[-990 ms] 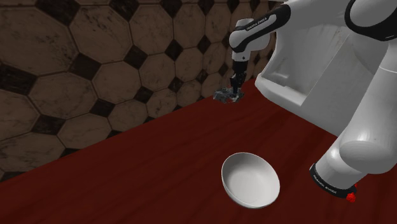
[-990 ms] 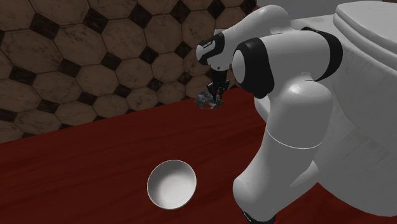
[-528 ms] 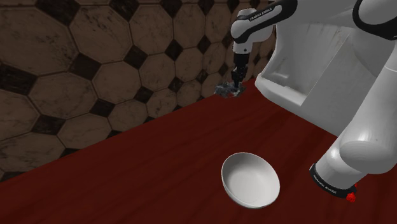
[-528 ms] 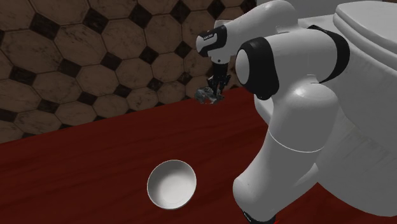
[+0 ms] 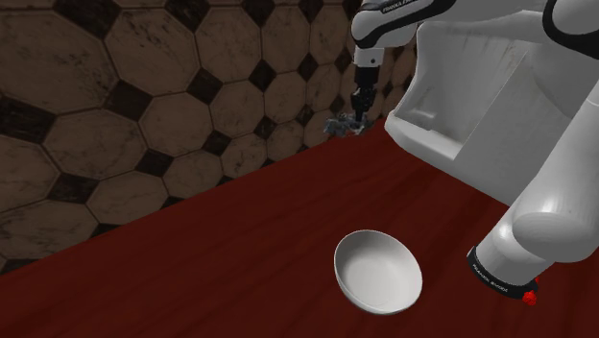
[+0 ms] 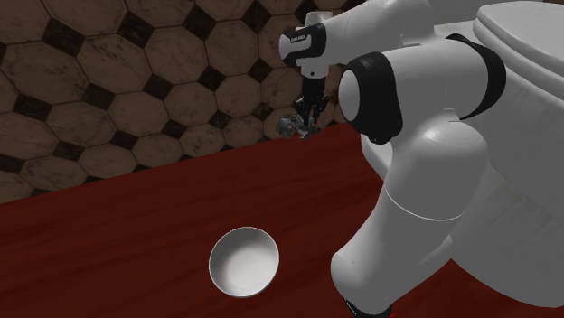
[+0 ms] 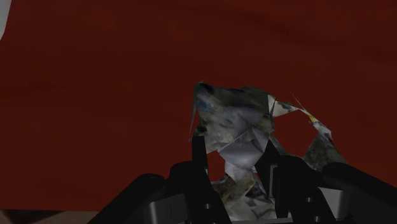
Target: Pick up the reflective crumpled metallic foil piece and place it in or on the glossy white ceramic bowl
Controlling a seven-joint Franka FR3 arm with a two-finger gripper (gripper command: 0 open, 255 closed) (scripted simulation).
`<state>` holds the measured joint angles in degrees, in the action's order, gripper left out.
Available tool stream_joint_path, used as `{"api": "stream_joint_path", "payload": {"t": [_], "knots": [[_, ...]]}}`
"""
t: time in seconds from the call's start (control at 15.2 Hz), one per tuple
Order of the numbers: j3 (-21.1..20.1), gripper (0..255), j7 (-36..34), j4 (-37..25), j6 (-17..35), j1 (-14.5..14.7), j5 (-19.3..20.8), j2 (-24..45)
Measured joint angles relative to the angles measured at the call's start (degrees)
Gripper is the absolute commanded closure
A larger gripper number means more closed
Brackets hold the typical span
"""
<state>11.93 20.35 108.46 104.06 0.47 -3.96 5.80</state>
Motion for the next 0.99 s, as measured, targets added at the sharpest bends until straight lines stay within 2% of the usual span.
{"api": "stream_joint_path", "payload": {"t": [0.4, 0.99], "knots": [[0.0, 255, -0.3, -3.1, -4.1, 0.0, 0.3, -1.0], [-3.5, 255, -7.7, 13.7, -2.4, 3.2, 1.6, -16.8]]}}
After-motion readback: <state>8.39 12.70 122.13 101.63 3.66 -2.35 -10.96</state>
